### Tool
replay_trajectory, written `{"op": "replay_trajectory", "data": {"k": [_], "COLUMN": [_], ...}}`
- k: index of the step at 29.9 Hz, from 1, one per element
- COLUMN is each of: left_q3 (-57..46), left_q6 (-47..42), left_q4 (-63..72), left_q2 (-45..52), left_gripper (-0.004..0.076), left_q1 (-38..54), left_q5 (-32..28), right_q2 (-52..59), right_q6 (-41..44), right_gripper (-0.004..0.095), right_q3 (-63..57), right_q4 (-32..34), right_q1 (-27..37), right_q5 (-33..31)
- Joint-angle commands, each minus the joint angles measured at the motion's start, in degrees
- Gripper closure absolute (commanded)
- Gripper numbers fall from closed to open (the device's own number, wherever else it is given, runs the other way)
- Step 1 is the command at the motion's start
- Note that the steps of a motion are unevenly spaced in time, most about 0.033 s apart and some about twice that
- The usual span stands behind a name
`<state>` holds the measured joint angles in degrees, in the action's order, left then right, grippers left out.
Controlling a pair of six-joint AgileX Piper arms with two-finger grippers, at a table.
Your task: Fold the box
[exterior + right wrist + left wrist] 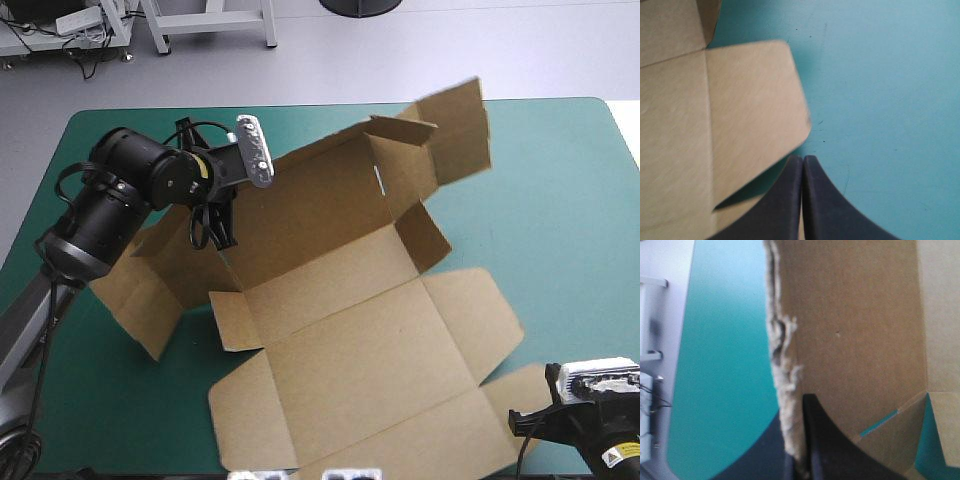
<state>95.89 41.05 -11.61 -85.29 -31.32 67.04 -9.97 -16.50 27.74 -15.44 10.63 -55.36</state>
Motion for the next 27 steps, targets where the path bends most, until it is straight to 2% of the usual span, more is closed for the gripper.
{"op": "replay_trajectory", "data": {"k": [1, 8, 11, 17, 19, 22, 27], "left_q3": [2.24, 2.10, 0.87, -8.41, -13.33, -20.40, -31.57], "left_q6": [0.15, -0.09, -3.61, -8.28, -11.85, -22.24, -35.46], "left_q4": [-9.09, -13.10, -14.55, -20.39, -23.40, -33.12, -49.96], "left_q2": [2.52, 2.52, 2.52, 2.90, 4.15, 6.84, 11.12], "left_gripper": [0.0734, 0.0734, 0.0734, 0.0734, 0.0734, 0.0734, 0.0734], "left_q1": [-5.21, -11.27, -11.81, -12.03, -12.88, -14.91, -18.90], "left_q5": [-5.39, -13.68, -17.40, -22.74, -26.70, -32.29, -33.36], "right_q2": [-0.78, -0.78, -0.78, -0.78, -0.78, -1.38, -6.68], "right_q6": [-0.87, -0.86, -0.86, 2.80, 4.42, 5.97, 8.73], "right_gripper": [0.0922, 0.0922, 0.0922, 0.0922, 0.0922, 0.0922, 0.0922], "right_q3": [1.51, 2.19, 3.99, 10.04, 12.21, 16.09, 24.00], "right_q4": [-0.82, -0.82, -0.62, -0.62, -0.62, -0.62, -3.10], "right_q1": [-0.17, -0.17, -0.17, -0.17, -0.17, -0.17, -0.17], "right_q5": [3.81, 2.93, 2.64, -0.19, -1.56, -3.72, -7.10]}}
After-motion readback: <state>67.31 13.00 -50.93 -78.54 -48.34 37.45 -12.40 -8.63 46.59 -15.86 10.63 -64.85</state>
